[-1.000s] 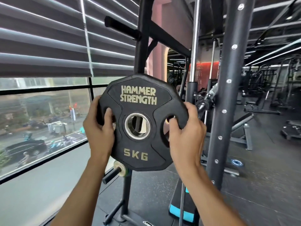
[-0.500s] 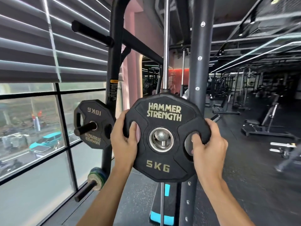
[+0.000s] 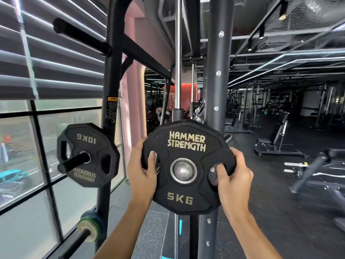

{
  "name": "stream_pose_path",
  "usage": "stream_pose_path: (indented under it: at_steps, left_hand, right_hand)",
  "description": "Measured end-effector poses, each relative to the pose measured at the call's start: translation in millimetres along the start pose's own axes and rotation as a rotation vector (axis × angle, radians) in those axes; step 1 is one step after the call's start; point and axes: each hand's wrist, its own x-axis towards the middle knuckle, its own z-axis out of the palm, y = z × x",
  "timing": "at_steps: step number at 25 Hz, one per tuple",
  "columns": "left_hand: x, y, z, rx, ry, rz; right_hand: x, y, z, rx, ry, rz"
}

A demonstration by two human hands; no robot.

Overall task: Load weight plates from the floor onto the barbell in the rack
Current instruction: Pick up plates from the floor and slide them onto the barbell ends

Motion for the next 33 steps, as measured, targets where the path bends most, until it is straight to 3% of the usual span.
stream_pose_path:
  at_steps: [8,21,33]
  left_hand:
    - [38,-50,45,0.059,-0.137,0.012]
    - [84,-140,113,0.133,-0.354,-0.136]
    - [120,-153,142,0.294,-0.514,-0.272]
  right_hand:
    - [43,53,37,-0.168,0.058,0.108]
    - [138,119,78,-0.702,0.014,-0.045]
    - [174,159,101,-0.74,-0.031,-0.016]
